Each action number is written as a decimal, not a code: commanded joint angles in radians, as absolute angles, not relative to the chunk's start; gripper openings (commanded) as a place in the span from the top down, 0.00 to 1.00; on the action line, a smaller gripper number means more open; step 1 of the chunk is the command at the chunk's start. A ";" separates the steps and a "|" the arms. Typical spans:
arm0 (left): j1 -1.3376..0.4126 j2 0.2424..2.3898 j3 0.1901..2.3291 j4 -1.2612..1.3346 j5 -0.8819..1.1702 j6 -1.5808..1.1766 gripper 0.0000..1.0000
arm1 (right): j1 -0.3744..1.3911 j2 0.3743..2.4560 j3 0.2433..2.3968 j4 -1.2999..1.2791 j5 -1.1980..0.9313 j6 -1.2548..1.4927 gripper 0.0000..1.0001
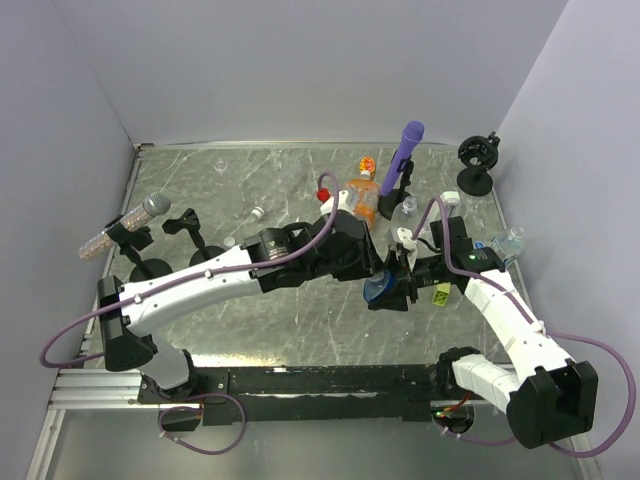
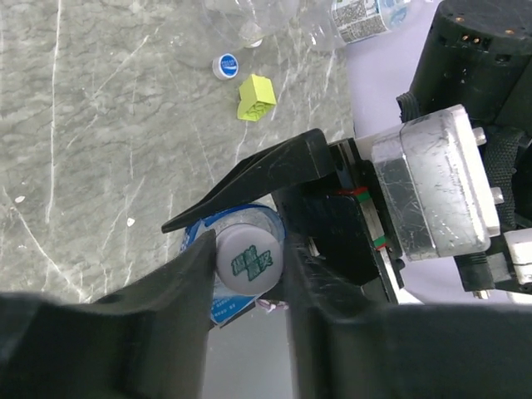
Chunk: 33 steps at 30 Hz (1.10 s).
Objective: Unscrew the bottle caps
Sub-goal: Unscrew the bottle cap from the plastic bottle.
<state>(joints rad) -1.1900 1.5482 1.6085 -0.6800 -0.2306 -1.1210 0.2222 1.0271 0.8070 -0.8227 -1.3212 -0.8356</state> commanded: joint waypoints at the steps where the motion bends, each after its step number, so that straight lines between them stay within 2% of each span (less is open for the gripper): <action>1: -1.195 1.444 1.566 -0.536 -0.255 -1.117 0.45 | 0.233 1.029 0.825 -0.819 -1.318 -0.876 0.86; 3: -1.197 1.399 1.513 -0.473 -0.245 -1.057 0.32 | 0.233 1.031 0.825 -0.819 -1.318 -0.876 0.86; 4: -1.195 1.372 1.472 -0.456 -0.236 -1.007 0.22 | 0.232 1.031 0.825 -0.819 -1.318 -0.876 0.86; 7: -1.190 1.283 1.352 -0.355 -0.164 -0.812 0.08 | 0.233 1.031 0.827 -0.821 -1.321 -0.879 0.86; 10: -1.164 1.192 1.215 -0.226 0.007 -0.547 0.01 | 0.235 1.028 0.827 -0.825 -1.327 -0.885 0.86; 15: -1.030 1.114 1.042 0.029 0.381 -0.318 0.01 | 0.236 1.031 0.827 -0.838 -1.336 -0.903 0.86; 18: -0.963 1.173 1.064 0.063 0.541 -0.208 0.03 | 0.238 1.031 0.825 -0.839 -1.335 -0.907 0.86; 23: -0.897 1.313 1.130 0.124 0.822 -0.120 0.14 | 0.238 1.035 0.827 -0.842 -1.331 -0.907 0.86; 33: -0.893 1.439 1.206 0.109 0.910 -0.098 0.26 | 0.238 1.040 0.831 -0.845 -1.333 -0.908 0.86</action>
<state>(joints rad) -0.8932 1.4170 1.1313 0.0650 0.8196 -0.1421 0.2314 1.0351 0.8070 -0.8509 -1.2995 -0.8661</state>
